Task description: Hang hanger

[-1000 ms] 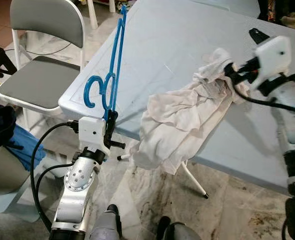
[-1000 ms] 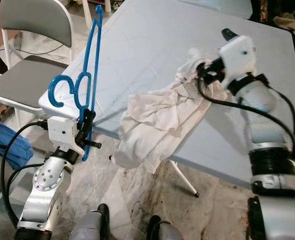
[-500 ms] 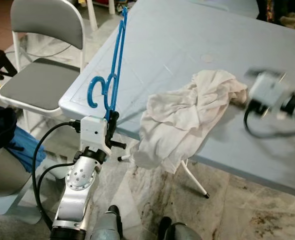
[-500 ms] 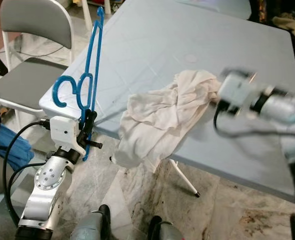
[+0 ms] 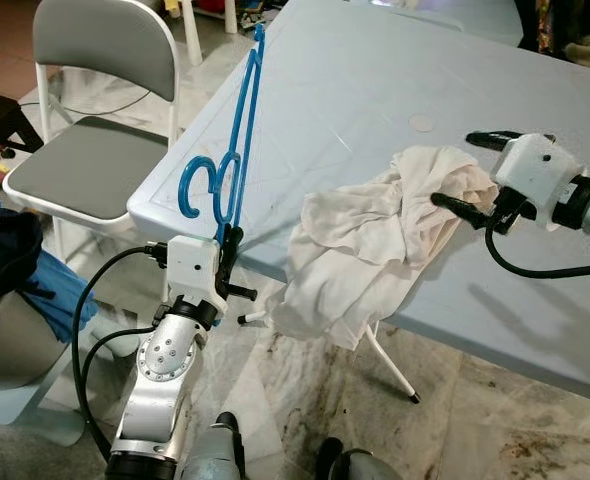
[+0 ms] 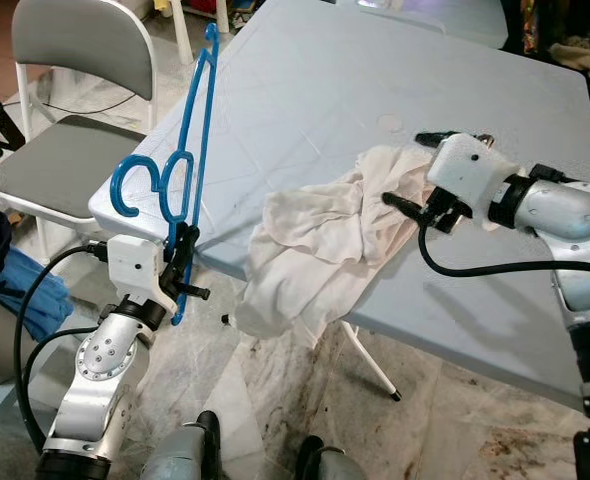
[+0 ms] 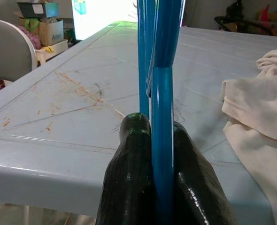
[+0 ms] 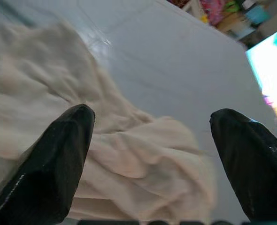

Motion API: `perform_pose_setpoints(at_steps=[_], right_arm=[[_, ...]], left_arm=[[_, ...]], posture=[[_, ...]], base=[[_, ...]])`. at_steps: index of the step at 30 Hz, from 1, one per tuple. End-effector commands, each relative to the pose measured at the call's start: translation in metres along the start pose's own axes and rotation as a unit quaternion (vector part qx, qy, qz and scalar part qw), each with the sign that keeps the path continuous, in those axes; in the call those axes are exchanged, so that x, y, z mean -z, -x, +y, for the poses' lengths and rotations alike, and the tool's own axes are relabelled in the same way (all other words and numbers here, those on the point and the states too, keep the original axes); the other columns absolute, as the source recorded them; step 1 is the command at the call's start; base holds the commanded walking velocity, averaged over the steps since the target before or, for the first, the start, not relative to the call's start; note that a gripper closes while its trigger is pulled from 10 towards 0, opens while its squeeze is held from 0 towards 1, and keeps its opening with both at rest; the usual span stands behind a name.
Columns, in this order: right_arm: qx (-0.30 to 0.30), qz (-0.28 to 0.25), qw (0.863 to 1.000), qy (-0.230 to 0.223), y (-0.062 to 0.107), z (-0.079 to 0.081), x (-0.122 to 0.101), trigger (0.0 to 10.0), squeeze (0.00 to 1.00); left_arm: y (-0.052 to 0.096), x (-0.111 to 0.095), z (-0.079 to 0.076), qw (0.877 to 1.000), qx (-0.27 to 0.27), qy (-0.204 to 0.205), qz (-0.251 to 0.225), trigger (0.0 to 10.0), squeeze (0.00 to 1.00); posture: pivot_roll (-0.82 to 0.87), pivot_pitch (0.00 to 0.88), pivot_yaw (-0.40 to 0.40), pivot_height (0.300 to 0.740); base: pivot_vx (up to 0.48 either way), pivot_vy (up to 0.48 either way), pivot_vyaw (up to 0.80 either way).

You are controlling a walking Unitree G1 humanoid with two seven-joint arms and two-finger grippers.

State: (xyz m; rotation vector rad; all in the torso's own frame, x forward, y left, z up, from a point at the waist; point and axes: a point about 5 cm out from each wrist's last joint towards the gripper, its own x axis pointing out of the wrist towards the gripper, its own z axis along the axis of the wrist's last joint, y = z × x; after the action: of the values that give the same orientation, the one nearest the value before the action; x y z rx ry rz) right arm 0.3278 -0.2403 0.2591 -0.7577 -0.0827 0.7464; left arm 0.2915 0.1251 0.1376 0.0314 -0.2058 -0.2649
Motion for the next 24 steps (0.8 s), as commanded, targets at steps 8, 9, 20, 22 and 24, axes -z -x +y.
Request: perform_pose_setpoints(at_steps=[8,9,20,22,24], right_arm=[[-0.166,0.006,0.969,-0.185,0.008,0.060,0.033,10.0,0.00],[-0.170,0.015,0.967,-0.189,0.007,0.065,0.037,10.0,0.00],[-0.224,-0.001,0.928,-0.298,-0.023,0.120,0.049,10.0,0.00],[-0.228,-0.007,0.923,-0.308,-0.030,0.129,0.048,10.0,0.00],[-0.221,-0.007,0.922,-0.318,-0.036,0.133,0.049,10.0,0.00]], left_arm=[[0.002,0.014,-0.004,0.999,0.009,0.002,0.033,10.0,0.00],[0.002,0.014,-0.004,0.999,0.010,0.002,0.033,10.0,0.00],[0.002,0.015,-0.005,0.999,0.014,0.003,0.033,10.0,0.00],[0.003,0.015,-0.005,0.999,0.013,0.003,0.033,10.0,0.00],[0.003,0.015,-0.005,0.999,0.013,0.003,0.034,10.0,0.00]], posture=[[0.18,0.206,-0.056,0.740],[0.18,0.207,-0.055,0.740],[0.19,0.211,-0.059,0.740],[0.19,0.211,-0.059,0.740],[0.19,0.211,-0.060,0.740]], base=[[0.000,0.000,0.00],[0.000,0.000,0.00],[0.000,0.000,0.00],[0.000,0.000,0.00],[0.000,0.000,0.00]])
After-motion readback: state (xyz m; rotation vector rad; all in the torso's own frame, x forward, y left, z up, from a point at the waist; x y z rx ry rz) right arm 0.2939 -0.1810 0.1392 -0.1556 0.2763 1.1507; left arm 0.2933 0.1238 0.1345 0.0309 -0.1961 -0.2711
